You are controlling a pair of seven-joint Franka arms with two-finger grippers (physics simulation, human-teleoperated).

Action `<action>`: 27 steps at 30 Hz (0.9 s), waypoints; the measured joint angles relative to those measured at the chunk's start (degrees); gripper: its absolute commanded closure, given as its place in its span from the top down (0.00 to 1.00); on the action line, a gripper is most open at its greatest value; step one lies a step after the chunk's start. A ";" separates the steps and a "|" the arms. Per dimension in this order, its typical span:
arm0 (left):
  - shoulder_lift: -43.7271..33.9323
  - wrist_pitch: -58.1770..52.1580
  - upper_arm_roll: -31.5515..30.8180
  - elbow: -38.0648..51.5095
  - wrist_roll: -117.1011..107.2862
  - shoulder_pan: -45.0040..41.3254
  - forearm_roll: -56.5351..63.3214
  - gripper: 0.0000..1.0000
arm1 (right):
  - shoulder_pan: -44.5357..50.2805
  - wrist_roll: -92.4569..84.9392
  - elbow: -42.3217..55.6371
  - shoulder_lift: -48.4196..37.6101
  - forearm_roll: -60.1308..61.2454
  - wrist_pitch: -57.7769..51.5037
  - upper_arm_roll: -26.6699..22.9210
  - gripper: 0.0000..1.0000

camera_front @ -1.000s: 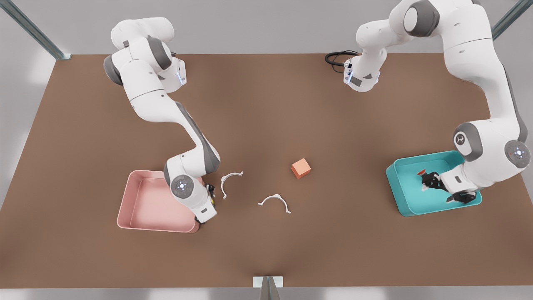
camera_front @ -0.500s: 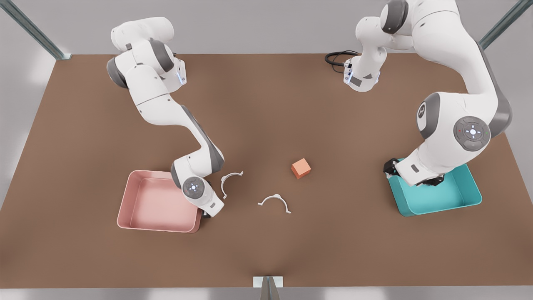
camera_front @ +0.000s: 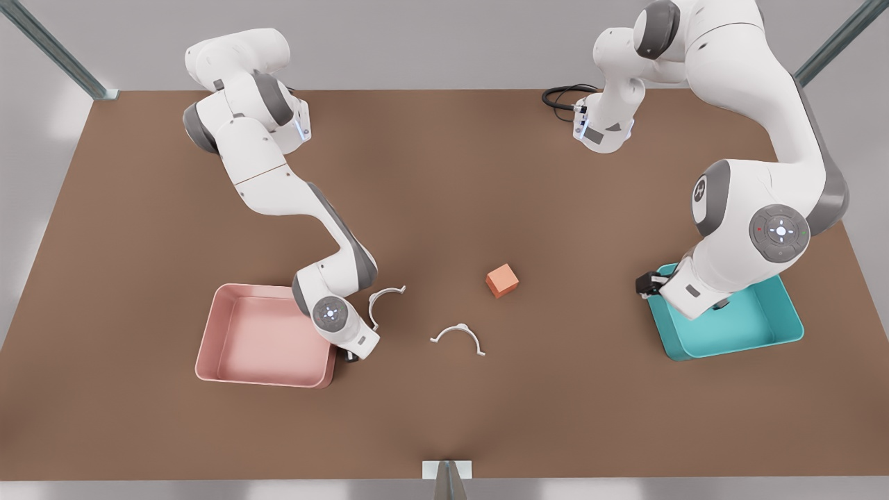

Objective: Place the red button in the blue storage box with the left arm, and place the yellow button in the pink storage box with the right arm

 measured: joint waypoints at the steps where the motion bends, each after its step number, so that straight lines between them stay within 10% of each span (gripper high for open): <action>1: 0.00 -0.04 0.00 0.00 -0.53 0.00 -0.02 1.00 | 0.01 -0.23 0.03 -0.02 -0.02 0.07 0.00 0.43; 27: -0.59 -0.89 -0.08 0.02 -7.59 -0.05 -0.13 1.00 | -4.18 0.30 0.80 -11.48 1.05 -10.28 2.52 0.42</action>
